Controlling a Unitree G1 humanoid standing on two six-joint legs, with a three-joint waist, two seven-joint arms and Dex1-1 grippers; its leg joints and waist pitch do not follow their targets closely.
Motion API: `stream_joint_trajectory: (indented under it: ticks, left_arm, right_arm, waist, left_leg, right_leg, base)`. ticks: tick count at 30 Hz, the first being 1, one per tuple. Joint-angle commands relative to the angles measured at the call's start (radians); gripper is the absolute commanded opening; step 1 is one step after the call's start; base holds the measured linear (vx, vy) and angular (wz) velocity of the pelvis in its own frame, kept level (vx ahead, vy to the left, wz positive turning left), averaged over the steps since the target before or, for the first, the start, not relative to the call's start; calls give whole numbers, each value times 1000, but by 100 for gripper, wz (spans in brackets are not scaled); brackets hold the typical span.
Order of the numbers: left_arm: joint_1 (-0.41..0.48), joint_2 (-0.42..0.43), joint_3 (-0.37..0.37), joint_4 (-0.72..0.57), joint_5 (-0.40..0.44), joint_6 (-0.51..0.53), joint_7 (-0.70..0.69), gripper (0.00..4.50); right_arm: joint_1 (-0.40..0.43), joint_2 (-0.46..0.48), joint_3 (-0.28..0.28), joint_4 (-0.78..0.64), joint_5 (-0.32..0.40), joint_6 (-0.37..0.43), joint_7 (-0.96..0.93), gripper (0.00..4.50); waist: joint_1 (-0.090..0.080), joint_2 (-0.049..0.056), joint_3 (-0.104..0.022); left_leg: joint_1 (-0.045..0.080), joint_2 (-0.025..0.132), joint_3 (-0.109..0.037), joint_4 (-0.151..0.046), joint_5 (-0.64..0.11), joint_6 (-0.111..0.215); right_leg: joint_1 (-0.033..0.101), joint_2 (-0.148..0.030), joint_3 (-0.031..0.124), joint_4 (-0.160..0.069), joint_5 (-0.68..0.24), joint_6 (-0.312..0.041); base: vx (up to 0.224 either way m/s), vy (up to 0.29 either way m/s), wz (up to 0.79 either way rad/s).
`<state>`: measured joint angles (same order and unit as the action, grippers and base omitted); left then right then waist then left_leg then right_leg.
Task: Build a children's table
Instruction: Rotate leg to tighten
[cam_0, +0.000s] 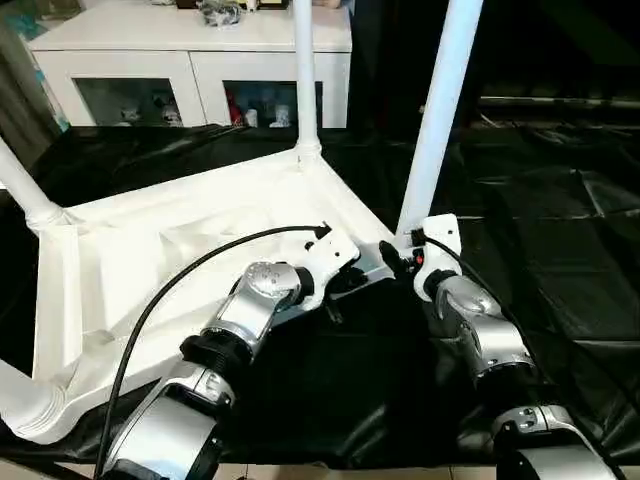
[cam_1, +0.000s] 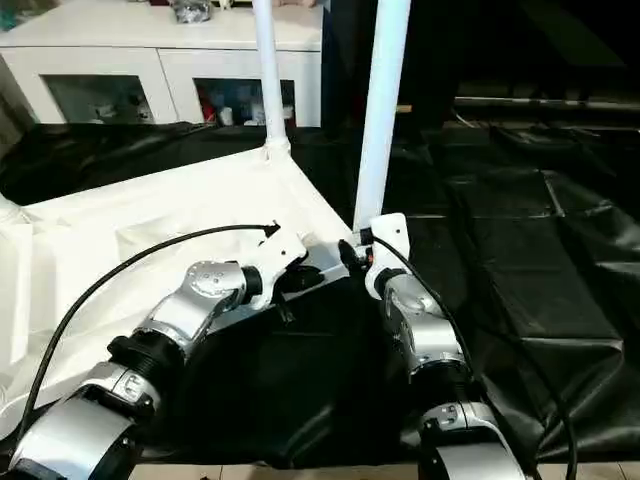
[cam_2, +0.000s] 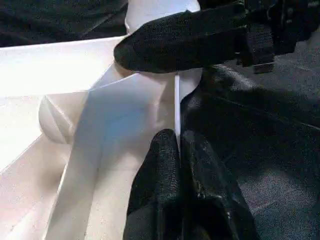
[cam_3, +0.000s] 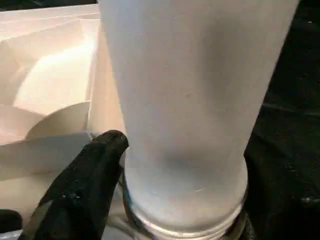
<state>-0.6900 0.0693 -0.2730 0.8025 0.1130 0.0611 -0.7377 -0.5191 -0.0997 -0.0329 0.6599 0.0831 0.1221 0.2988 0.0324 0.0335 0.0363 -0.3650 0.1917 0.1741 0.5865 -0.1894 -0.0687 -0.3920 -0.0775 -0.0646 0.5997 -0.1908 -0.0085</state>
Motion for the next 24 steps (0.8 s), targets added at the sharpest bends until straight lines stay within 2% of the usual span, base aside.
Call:
stream_joint_trajectory:
  ticks: [1, 6, 7, 8, 11, 15, 23, 24]
  left_arm:
    - [-3, -6, -34, 15, 2, -41, -54, 0]
    - [3, 60, -31, 10, -7, -86, -159, 0]
    - [6, 76, -32, 9, -10, -99, -186, 0]
    - [8, 85, -32, 7, -15, -107, -206, 0]
    - [17, 130, -38, -7, -34, -129, -306, 0]
    - [22, 178, -34, -26, -61, -136, -421, 0]
    - [36, 194, -31, -49, -97, -126, -496, 0]
    - [38, 195, -32, -55, -101, -122, -508, 0]
  right_arm:
    - [-1, 9, 43, -15, 27, 17, 102, 383]
    - [47, -136, 110, -141, 55, 53, 388, 397]
    - [62, -171, 124, -169, 58, 56, 446, 397]
    - [70, -191, 130, -183, 61, 61, 476, 397]
    - [101, -272, 150, -239, 71, 72, 600, 397]
    - [132, -334, 153, -298, 93, 66, 684, 397]
    - [164, -328, 165, -345, 133, 78, 760, 397]
    - [164, -324, 167, -346, 135, 79, 761, 397]
  waist:
    - [0, -6, -46]
    - [9, -11, -50]
    - [11, -8, -52]
    - [11, -8, -55]
    - [14, -6, -57]
    - [22, -8, -55]
    - [33, -8, -53]
    - [34, -5, -53]
  left_leg:
    - [5, 33, -12, -79, -296, 35]
    - [-2, 32, -10, -72, -225, 72]
    - [-1, 33, -7, -67, -201, 85]
    - [-7, 32, -9, -65, -165, 94]
    - [-7, 35, -7, -61, -128, 116]
    - [-2, 41, -5, -62, -155, 120]
    - [1, 42, -4, -64, -170, 94]
    - [1, 42, -5, -64, -166, 93]
  right_leg:
    - [38, -66, 42, -96, -328, -178]
    - [51, -66, 42, -88, -246, -187]
    - [47, -66, 44, -84, -200, -201]
    - [54, -66, 42, -76, -148, -216]
    - [53, -63, 38, -65, -62, -253]
    - [50, -64, 38, -65, -87, -267]
    - [48, -67, 41, -67, -130, -262]
    - [48, -67, 41, -66, -125, -263]
  base:
    - [0, 0, 0]
    - [0, 0, 0]
    - [0, 0, 0]
    - [0, 0, 0]
    - [0, 0, 0]
    - [0, 0, 0]
    - [0, 0, 0]
    - [0, 0, 0]
